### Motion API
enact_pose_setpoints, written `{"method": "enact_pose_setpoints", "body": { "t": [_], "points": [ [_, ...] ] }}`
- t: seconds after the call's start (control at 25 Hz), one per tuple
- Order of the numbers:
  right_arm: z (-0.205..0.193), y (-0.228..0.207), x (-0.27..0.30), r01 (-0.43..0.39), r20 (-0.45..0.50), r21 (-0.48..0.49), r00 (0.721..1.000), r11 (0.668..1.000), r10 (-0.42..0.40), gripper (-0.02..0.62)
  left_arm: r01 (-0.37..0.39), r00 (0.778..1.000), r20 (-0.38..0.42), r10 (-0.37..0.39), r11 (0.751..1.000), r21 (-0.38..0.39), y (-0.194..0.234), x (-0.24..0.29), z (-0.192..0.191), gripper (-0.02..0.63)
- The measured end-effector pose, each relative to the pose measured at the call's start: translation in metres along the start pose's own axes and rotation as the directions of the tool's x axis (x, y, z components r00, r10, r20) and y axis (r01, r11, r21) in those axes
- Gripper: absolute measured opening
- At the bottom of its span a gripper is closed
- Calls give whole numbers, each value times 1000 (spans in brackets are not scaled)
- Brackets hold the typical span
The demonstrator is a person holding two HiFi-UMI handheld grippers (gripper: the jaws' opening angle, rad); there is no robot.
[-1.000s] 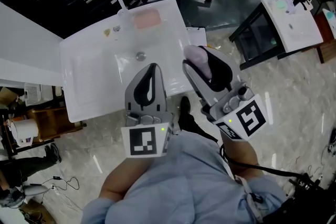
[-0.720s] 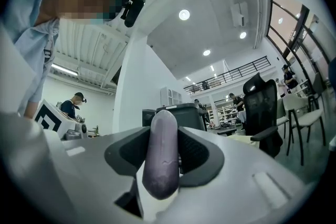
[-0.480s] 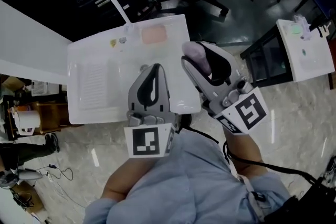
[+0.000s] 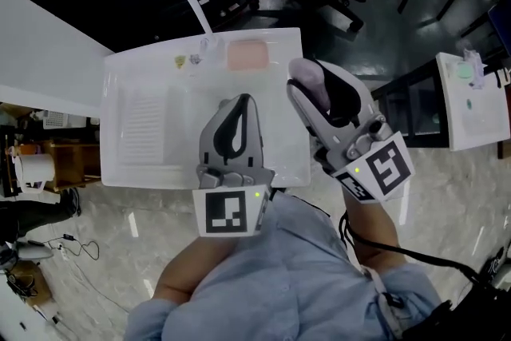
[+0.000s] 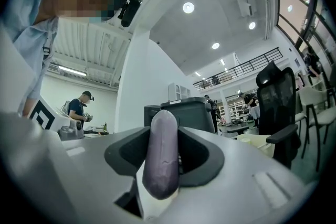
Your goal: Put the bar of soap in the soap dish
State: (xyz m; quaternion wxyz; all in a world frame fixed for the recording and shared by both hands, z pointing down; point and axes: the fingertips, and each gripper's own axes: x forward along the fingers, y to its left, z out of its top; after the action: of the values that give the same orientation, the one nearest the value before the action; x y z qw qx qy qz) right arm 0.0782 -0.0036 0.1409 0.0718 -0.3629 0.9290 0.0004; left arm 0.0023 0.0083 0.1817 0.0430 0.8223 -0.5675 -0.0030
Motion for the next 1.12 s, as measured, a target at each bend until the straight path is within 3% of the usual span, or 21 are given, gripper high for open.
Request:
{"method": "enact_pose_setpoints", "body": {
  "t": [0.56,1.12],
  "points": [
    [-55,-44,73,-16,-95,53,995,998,21,152,46,994,-100,-54,995,-84,47,70,-43,5],
    [-129,-85,120,-45,-194,109,979,993,65,152,85,967,-229,-113,988,-126,64,114,-106,5]
  ]
}}
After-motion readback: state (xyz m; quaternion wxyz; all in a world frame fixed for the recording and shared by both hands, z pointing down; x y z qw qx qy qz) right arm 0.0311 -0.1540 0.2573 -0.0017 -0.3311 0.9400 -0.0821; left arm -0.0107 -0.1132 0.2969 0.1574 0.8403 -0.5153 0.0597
